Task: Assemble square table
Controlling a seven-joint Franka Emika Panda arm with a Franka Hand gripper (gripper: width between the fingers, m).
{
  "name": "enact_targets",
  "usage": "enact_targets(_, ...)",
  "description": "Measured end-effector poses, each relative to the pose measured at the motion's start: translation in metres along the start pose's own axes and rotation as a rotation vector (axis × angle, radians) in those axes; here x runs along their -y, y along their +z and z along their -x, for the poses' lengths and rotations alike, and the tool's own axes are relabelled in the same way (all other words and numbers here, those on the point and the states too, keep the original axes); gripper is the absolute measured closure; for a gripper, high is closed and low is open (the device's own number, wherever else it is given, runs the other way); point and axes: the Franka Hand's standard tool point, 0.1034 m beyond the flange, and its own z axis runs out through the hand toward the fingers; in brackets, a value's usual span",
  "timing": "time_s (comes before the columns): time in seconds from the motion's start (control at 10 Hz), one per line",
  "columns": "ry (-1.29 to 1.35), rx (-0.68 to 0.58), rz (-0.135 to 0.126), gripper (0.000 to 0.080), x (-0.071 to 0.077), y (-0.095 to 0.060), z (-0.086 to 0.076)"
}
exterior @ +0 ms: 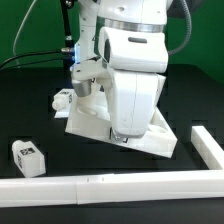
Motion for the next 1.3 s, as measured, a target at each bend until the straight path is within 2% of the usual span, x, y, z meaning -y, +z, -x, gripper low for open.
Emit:
enact_targets(0.2, 0.013, 0.001, -0.003, 0.0745, 0.001, 0.002, 0.001)
enact_targets(0.3, 0.058, 0.000, -0.021, 0.0745, -0.003, 0.004, -0.008)
enact_targets(0.4, 0.067, -0.005, -0.022, 0.0745, -0.019, 0.003, -0.022)
enact_targets(0.5, 0.060, -0.014, 0.001, 0.0745, -0.038, 0.000, -0.030)
enact_targets(0.6, 0.051, -0.025, 0.059, 0.0745, -0.048, -0.001, -0.034)
enact_targets(0.7, 0.057, -0.023, 0.041, 0.0745, -0.042, 0.003, -0.032)
enact_targets(1.1, 0.074, -0.022, 0.036, 0.0745, -0.041, 0.006, -0.030)
enact_targets(1.3, 0.100, -0.031, 0.036, 0.0745, -0.042, 0.007, -0.041)
